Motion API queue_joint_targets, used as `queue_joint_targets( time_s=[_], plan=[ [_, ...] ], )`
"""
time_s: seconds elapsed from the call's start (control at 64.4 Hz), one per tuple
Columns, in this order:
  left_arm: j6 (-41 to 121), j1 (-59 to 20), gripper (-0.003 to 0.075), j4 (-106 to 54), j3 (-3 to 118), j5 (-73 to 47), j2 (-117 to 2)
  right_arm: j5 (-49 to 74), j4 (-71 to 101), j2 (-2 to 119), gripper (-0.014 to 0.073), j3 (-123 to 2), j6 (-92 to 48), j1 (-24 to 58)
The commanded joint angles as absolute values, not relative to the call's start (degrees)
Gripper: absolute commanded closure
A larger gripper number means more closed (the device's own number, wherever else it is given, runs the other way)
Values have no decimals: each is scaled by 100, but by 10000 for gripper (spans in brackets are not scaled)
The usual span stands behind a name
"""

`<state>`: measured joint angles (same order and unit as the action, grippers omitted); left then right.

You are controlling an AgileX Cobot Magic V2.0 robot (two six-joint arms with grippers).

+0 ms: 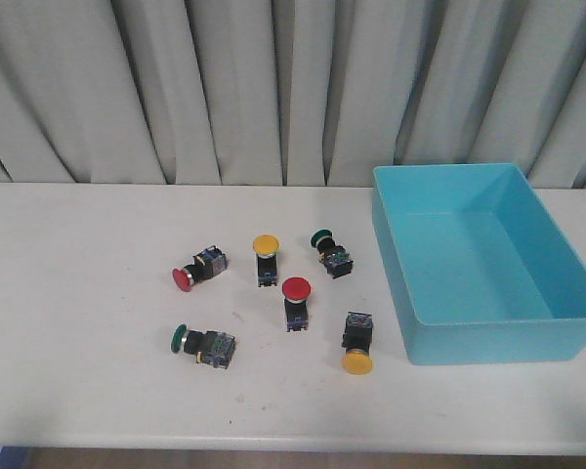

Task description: Pick red and yellow buttons and place in box

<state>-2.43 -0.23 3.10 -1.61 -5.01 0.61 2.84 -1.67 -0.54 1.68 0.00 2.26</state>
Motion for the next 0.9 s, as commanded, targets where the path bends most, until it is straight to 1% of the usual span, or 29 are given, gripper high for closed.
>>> queue_joint_targets(
  time_s=[0.0,0.746,0.886],
  plan=[
    [-256,-49,727,268,-435,-124,145,-139,-216,-114,596,204,0,192],
    [-256,-49,727,268,-435,-124,145,-134,-216,-114,596,204,0,192],
    [-256,-49,727,268,-431,-122,145,-290,-170,-114,596,189,42,192]
  ],
)
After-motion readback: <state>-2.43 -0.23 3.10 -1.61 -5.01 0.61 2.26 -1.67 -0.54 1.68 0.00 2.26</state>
